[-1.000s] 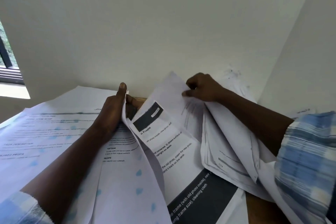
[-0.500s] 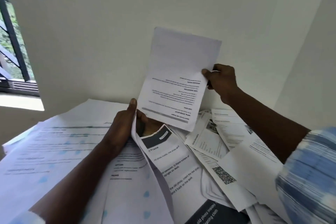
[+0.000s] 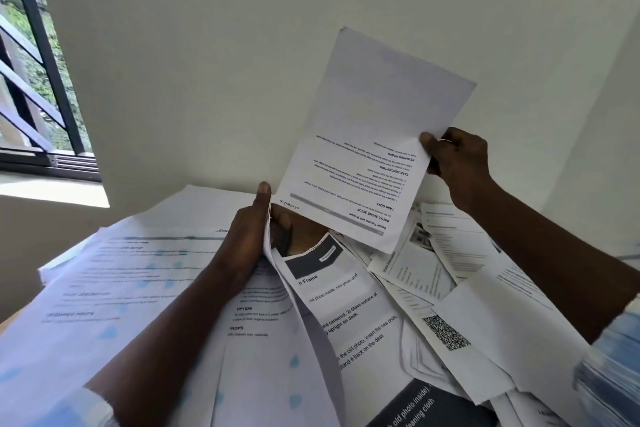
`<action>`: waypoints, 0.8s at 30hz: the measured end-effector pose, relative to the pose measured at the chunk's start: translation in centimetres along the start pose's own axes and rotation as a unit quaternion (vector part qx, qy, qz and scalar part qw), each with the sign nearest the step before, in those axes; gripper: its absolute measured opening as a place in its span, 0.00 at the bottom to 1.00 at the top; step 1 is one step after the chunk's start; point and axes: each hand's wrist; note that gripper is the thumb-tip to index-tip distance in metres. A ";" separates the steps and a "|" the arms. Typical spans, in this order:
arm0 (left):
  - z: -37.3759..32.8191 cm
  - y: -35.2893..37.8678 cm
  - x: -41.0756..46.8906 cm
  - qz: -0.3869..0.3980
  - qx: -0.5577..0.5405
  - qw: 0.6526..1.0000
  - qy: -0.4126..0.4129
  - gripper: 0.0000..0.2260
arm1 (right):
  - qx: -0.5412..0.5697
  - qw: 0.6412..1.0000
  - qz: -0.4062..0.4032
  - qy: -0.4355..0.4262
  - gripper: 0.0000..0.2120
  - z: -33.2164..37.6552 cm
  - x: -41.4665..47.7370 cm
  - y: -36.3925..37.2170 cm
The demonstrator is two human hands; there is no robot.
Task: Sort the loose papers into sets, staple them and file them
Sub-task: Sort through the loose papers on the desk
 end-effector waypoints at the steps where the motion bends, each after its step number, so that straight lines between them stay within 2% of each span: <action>1: -0.1 0.0 -0.1 0.006 -0.005 1.000 -0.001 0.39 | 0.010 1.000 0.004 0.001 0.19 -0.1 -0.3 -0.2; 3: -0.3 0.3 -0.3 0.019 -0.012 1.000 -0.005 0.38 | 0.020 1.000 0.009 0.005 0.31 -0.6 -0.6 -0.6; 4: -0.4 0.4 -0.4 0.018 -0.012 1.000 -0.006 0.38 | 0.023 1.000 0.008 0.009 0.31 -0.7 -0.9 -0.8; 8: -0.8 1.1 -0.6 0.003 -0.005 1.000 -0.003 0.34 | 0.017 0.999 0.015 0.040 0.12 -0.9 -1.5 -2.0; 10: -0.9 1.1 -0.5 -0.004 -0.004 1.000 -0.009 0.33 | -0.048 0.995 0.071 0.058 0.04 -1.3 -1.8 -3.8; 11: -1.0 1.1 -0.5 -0.005 -0.004 1.000 -0.011 0.33 | -0.113 0.984 0.127 0.055 0.03 -1.3 -2.0 -5.3; 12: -1.0 1.2 -0.6 0.000 -0.008 1.000 -0.011 0.34 | -0.196 0.961 0.190 0.042 0.03 -1.4 -2.3 -7.1; 14: -1.0 1.4 -0.7 0.011 -0.016 1.000 -0.009 0.36 | -0.340 0.886 0.314 0.028 0.05 -1.2 -2.9 -10.9; 17: -1.1 1.7 -0.7 -0.007 -0.015 1.000 -0.011 0.33 | -0.498 0.768 0.398 0.063 0.06 -1.6 -3.4 -14.6; 19: -1.1 1.7 -0.6 -0.009 -0.020 1.000 -0.014 0.33 | -0.616 0.684 0.385 0.066 0.14 -3.0 -2.5 -15.6; 21: -1.0 1.8 -0.7 -0.006 -0.021 1.000 -0.014 0.35 | -0.724 0.598 0.338 0.061 0.13 -3.1 -2.0 -15.1; 23: -0.8 1.7 -0.6 -0.005 -0.027 1.000 -0.013 0.34 | -0.807 0.529 0.261 0.010 0.25 -2.1 -1.8 -13.9; 24: -0.6 1.5 -0.5 -0.002 -0.031 0.999 -0.011 0.35 | -0.828 0.515 0.220 -0.043 0.27 -1.3 -2.0 -12.6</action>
Point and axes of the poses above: each hand's wrist, its own x-axis towards the middle knuckle, its own y-axis out of the palm, z = x × y, and after that the axes turned 15 degrees about -x, right-handed
